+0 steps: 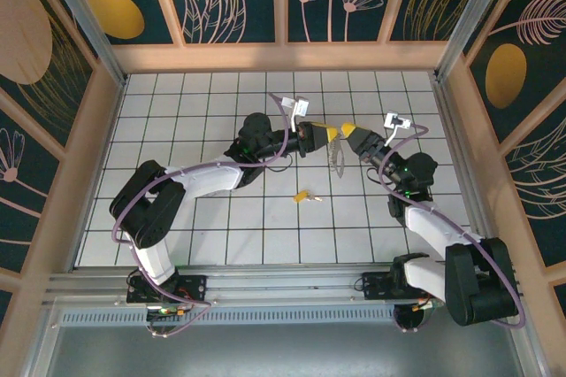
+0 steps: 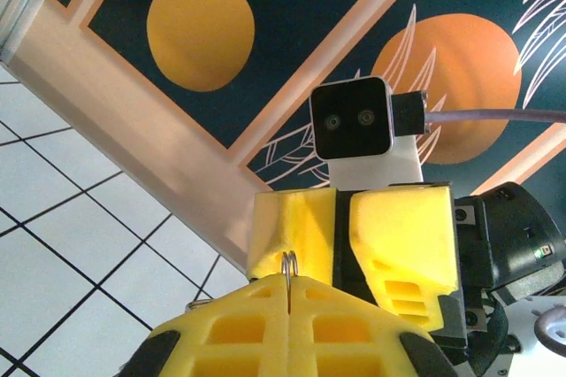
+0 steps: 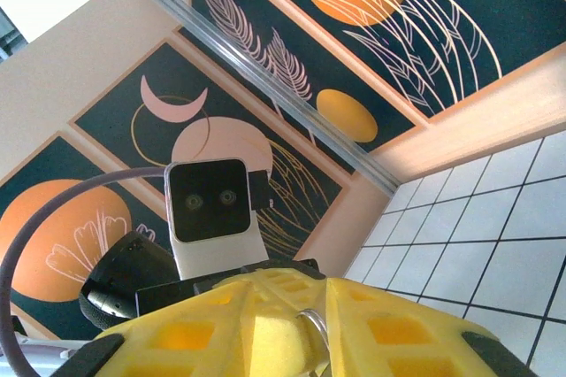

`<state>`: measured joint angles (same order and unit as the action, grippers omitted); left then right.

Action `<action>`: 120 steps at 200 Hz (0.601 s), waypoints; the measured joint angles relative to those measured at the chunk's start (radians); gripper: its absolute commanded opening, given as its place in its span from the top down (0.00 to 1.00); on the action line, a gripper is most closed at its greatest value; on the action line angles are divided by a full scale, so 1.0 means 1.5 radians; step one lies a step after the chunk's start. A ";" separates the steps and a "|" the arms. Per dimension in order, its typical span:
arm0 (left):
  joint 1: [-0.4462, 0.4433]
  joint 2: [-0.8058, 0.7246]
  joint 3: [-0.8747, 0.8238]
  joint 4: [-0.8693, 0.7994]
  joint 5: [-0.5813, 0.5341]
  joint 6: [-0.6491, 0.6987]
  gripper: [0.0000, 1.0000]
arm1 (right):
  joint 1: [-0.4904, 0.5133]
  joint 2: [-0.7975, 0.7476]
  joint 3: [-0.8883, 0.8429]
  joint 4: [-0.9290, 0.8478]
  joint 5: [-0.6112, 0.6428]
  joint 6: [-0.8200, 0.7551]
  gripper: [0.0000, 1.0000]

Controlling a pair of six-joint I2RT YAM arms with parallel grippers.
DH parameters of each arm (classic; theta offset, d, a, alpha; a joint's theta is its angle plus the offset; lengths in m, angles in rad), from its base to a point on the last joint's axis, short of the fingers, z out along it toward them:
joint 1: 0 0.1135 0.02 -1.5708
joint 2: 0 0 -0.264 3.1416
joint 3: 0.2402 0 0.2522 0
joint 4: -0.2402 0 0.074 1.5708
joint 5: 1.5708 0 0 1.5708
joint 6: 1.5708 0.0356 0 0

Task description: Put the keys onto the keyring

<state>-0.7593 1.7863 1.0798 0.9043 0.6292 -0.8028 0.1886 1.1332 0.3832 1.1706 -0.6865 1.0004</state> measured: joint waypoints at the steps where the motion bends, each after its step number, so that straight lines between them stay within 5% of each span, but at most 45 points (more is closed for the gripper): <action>1: 0.000 0.000 0.000 0.000 0.000 0.000 1.00 | 0.000 0.001 0.000 0.000 0.000 0.000 0.73; 43: 0.000 0.000 0.000 0.000 0.012 0.000 1.00 | 0.001 0.015 -0.006 0.003 -0.008 0.000 0.79; 80: 0.002 0.000 0.001 0.000 0.010 -0.001 1.00 | 0.007 0.018 -0.009 0.011 -0.012 -0.001 1.00; 120: 0.004 0.000 0.001 0.000 0.012 -0.004 1.00 | 0.009 0.018 -0.013 0.024 -0.011 -0.003 1.00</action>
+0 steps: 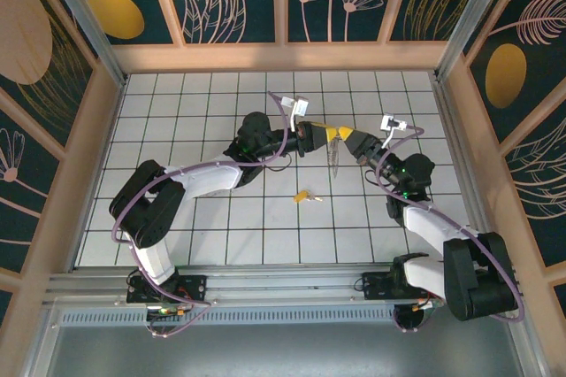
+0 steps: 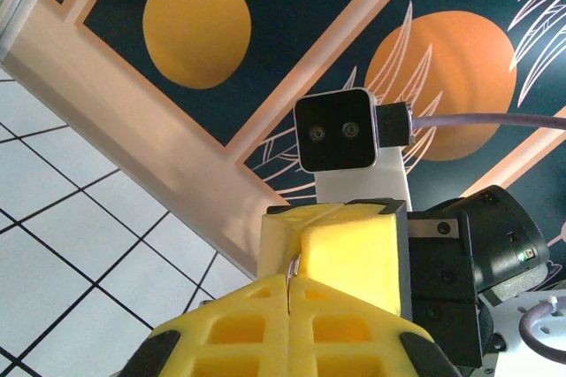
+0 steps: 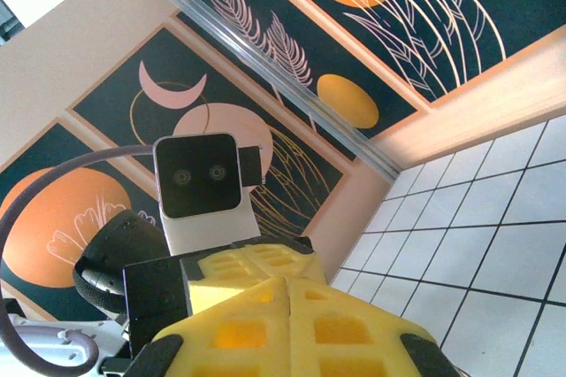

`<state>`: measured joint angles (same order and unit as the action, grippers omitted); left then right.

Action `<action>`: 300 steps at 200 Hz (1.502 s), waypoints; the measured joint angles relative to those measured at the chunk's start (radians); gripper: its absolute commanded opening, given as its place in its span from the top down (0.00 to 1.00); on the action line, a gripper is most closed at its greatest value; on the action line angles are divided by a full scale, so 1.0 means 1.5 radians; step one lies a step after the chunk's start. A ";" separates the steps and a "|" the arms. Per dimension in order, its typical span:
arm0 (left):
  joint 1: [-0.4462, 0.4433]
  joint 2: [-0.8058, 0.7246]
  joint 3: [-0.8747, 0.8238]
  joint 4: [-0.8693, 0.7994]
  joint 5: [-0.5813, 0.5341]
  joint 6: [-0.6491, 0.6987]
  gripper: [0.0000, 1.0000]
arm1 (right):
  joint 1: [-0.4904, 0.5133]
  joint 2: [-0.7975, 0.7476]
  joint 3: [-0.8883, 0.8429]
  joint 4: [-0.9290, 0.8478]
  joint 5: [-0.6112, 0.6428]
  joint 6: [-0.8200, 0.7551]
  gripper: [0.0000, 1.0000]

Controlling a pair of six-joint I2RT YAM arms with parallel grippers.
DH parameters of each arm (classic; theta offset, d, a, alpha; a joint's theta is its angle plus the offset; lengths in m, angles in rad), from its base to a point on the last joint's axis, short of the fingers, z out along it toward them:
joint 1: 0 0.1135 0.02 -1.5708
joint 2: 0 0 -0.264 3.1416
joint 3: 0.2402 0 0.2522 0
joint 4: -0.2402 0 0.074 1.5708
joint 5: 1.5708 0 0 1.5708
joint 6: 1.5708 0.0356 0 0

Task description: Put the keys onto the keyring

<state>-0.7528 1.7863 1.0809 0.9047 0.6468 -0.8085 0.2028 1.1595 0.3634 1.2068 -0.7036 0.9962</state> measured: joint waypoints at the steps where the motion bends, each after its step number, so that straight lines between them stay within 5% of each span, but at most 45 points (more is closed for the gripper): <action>1: 0.000 0.000 0.000 0.000 0.000 0.000 1.00 | 0.000 0.000 0.000 0.001 0.000 0.000 1.00; 10: 0.000 0.000 0.000 0.001 -0.001 -0.003 0.97 | 0.001 0.000 0.000 0.002 0.002 0.001 1.00; 36: -0.001 0.000 -0.001 0.019 -0.018 -0.022 0.62 | 0.009 0.000 -0.003 0.011 0.017 0.005 1.00; 56: -0.001 0.000 -0.012 0.065 -0.045 -0.057 0.54 | 0.023 0.000 -0.010 0.015 0.035 0.012 1.00; 144: -0.001 0.013 -0.089 0.227 -0.128 -0.189 0.57 | 0.060 0.014 -0.012 0.037 0.147 0.049 1.00; 300: -0.005 0.045 -0.089 0.268 -0.128 -0.216 0.68 | 0.090 0.068 -0.003 0.068 0.175 0.061 1.00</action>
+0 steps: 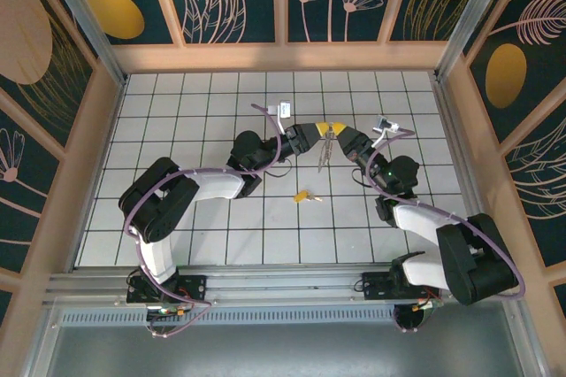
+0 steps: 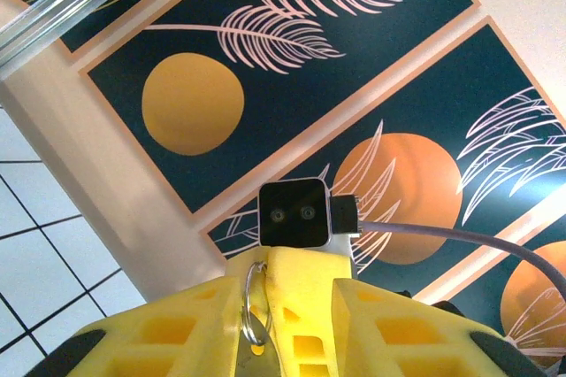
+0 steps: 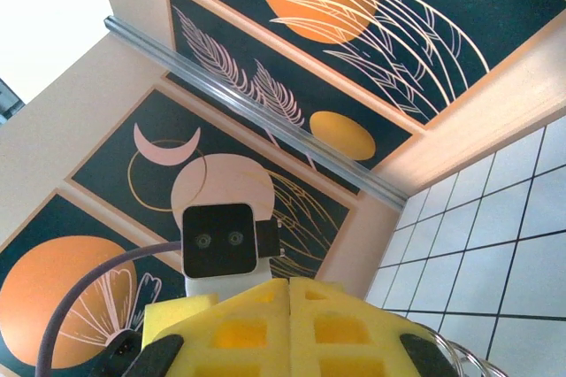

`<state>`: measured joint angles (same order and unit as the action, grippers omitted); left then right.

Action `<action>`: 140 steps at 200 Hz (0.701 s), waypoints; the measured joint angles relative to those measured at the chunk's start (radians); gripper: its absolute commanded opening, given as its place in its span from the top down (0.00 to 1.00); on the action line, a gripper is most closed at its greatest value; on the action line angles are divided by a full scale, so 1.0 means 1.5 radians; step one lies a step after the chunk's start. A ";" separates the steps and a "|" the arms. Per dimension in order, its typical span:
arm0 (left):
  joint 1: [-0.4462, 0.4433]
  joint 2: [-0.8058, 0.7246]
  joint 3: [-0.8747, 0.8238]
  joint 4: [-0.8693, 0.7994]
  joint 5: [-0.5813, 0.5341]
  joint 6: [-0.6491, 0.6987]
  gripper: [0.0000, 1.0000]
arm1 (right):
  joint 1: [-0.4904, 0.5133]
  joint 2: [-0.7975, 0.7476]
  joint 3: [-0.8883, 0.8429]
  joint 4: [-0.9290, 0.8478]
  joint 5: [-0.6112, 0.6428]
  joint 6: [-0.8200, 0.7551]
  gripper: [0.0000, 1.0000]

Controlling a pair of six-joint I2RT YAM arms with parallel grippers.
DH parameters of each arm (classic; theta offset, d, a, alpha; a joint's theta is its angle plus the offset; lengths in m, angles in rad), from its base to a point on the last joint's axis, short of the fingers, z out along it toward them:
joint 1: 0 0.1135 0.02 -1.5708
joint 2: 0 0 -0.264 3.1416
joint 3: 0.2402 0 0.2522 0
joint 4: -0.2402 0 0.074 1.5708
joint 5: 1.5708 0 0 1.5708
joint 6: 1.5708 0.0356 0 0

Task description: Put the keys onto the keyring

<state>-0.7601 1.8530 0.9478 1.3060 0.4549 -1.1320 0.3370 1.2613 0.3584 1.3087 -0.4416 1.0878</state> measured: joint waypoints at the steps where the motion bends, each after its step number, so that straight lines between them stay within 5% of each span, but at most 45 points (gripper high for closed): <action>1: 0.000 0.000 0.000 0.000 0.000 0.000 0.68 | 0.000 0.000 0.000 0.000 0.000 0.000 1.00; 140: -0.004 0.007 0.000 0.003 0.000 -0.005 0.82 | 0.002 0.008 0.001 0.008 0.000 0.000 1.00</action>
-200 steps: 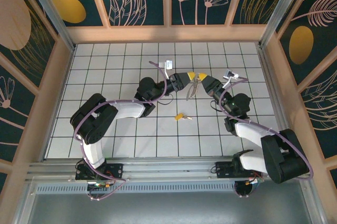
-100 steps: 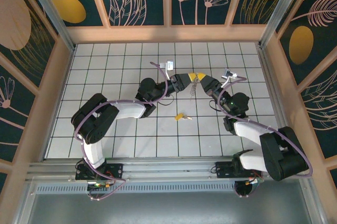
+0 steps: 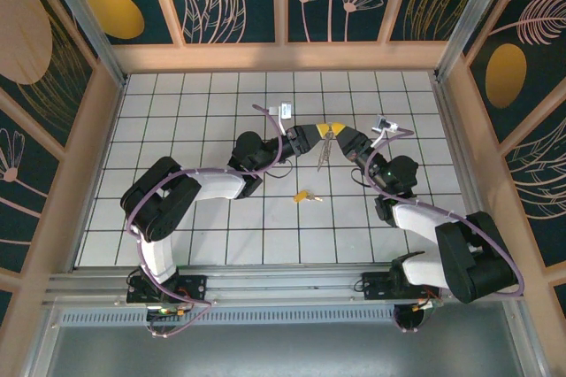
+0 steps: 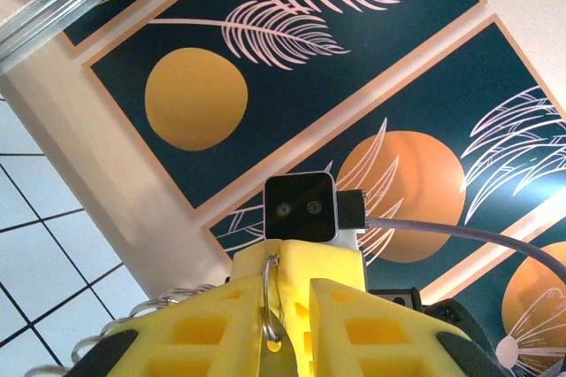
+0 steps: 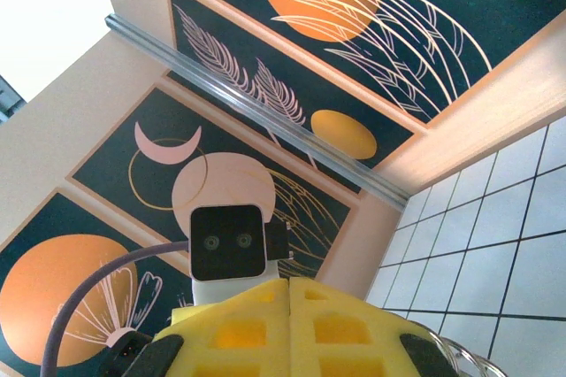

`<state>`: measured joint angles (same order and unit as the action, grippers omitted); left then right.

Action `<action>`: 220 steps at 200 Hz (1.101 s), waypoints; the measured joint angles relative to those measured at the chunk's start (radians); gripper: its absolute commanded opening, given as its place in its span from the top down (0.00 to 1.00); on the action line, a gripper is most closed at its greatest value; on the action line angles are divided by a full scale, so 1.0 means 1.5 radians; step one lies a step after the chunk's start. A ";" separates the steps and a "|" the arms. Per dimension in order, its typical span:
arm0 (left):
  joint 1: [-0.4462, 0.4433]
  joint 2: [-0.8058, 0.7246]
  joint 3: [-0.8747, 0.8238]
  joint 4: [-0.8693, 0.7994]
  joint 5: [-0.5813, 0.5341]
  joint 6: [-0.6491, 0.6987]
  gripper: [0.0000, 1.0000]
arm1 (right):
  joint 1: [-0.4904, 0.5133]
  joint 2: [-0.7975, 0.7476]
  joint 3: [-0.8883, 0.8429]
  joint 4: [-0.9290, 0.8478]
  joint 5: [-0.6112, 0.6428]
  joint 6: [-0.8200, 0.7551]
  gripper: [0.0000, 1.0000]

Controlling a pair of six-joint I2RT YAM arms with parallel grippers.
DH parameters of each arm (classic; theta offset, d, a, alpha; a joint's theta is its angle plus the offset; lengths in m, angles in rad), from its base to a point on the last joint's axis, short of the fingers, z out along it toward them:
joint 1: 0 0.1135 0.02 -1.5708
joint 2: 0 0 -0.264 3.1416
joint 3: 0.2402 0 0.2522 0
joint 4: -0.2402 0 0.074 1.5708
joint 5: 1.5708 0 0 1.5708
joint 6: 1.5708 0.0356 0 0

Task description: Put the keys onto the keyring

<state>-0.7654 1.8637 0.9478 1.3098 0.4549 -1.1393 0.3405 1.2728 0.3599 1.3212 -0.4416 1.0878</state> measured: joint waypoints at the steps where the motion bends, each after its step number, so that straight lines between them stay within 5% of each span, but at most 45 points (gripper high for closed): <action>1: 0.000 0.000 0.000 0.000 0.000 0.000 0.82 | 0.000 0.000 0.000 0.000 0.000 0.000 1.00; 56: 0.000 0.000 0.000 0.002 0.000 0.000 0.87 | 0.000 0.005 0.004 0.010 0.000 0.000 1.00; 94: 0.000 0.000 0.000 0.005 0.000 -0.002 1.00 | 0.000 0.007 0.006 0.011 0.002 0.000 1.00; 136: 0.000 0.002 0.000 0.008 0.000 -0.002 1.00 | 0.000 0.009 0.007 0.012 0.000 -0.001 1.00; 165: 0.000 0.002 0.000 0.003 0.000 0.016 1.00 | 0.000 0.001 0.009 -0.011 -0.004 -0.010 0.63; 220: 0.016 -0.047 -0.048 -0.046 -0.019 0.098 1.00 | -0.030 -0.149 -0.003 -0.166 0.000 -0.059 0.54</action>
<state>-0.7422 1.7935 0.8753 1.2407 0.4271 -0.9916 0.2955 1.0496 0.3561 1.0729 -0.4416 0.9997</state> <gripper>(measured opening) 0.057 0.454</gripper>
